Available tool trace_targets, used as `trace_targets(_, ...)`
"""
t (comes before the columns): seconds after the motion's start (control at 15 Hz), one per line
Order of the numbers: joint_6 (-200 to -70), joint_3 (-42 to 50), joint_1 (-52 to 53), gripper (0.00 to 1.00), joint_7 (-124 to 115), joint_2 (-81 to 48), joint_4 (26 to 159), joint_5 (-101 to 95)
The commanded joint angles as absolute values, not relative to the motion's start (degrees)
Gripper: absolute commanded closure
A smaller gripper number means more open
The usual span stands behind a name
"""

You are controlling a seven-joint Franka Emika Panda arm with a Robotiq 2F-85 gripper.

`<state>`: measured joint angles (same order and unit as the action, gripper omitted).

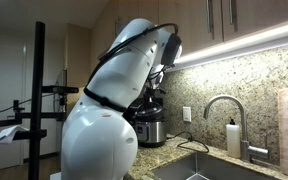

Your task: Remove the black lid from the rice cooker

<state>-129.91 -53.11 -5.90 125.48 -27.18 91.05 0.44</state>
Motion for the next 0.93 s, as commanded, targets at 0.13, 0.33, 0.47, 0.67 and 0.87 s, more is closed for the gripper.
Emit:
trace_targets(0.13, -126.16, -42.71, 4.54, 0.93, 126.20, -28.94, 84.09, 5.50)
trace_targets(0.33, -129.26, -41.31, 5.84, 0.93, 122.85, -27.41, 85.28, 2.83)
trace_targets(0.47, -133.80, -40.33, 6.72, 0.93, 121.27, -25.05, 88.03, 1.60)
trace_targets(0.67, -140.09, -39.00, 7.42, 0.94, 117.83, -23.37, 91.70, -0.81)
trace_targets(0.87, -145.29, -37.63, 7.94, 0.93, 113.85, -22.08, 95.12, -2.70)
